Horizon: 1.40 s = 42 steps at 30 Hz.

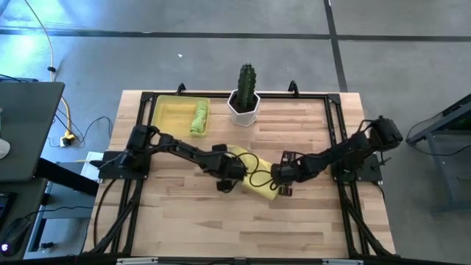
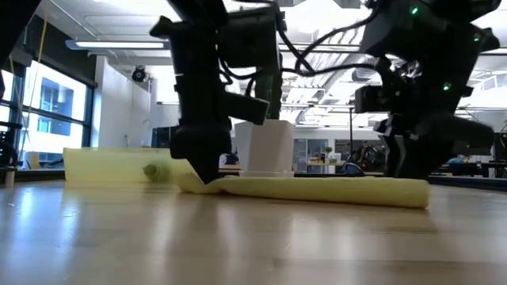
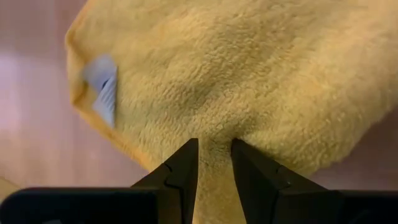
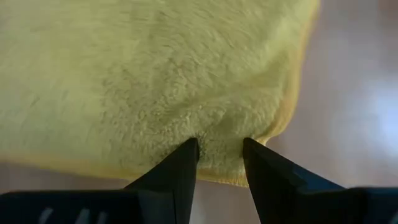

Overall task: Roll microfiber towels into tight, uniform cylinder then place into a basket
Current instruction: Fold the yellow microfiber towel

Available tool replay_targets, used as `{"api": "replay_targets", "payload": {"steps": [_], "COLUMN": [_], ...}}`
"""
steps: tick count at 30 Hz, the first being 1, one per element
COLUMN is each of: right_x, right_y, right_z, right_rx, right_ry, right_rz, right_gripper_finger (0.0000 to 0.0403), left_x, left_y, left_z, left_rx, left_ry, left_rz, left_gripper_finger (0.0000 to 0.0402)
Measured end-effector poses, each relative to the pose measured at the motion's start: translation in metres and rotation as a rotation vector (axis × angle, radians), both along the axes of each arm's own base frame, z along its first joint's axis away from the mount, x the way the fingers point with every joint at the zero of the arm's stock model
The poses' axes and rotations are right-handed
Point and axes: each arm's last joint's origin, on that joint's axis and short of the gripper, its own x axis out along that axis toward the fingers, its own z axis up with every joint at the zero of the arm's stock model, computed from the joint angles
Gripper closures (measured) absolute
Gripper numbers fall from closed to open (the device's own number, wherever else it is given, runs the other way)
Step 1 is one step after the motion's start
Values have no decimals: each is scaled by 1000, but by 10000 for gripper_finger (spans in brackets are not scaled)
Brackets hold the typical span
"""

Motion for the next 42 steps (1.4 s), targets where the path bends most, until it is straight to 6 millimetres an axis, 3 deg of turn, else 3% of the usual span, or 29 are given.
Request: {"api": "replay_targets", "payload": {"steps": [8, 12, 19, 24, 28, 32, 42], "right_x": [7, 8, 16, 23, 28, 38, 45], "right_y": [28, 33, 27, 10, -8, -17, -3], "right_z": [4, 10, 34, 38, 37, 39, 31], "right_rx": [122, 102, -58, -181, -234, -144, -46], "right_ry": [-146, -128, 18, 45, 66, -23, -85], "right_rz": [50, 125, 339, 505, 570, 553, 565], "right_gripper_finger": [274, 274, 274, 274, 274, 274, 274], "left_x": [2, 0, 4, 17, 32, 44, 44], "left_y": [34, 37, 5, -29, -51, -66, -74], "left_z": [0, 4, 45, 55, 43, 31, -5], "left_rx": [106, 128, 5, -100, -161, -190, -222], "left_ry": [69, 81, -29, -266, -375, -462, -348], "left_rz": [-122, -121, -91, -42, -76, -95, -64], "left_gripper_finger": [314, 314, 314, 314, 314, 314, 314]}}
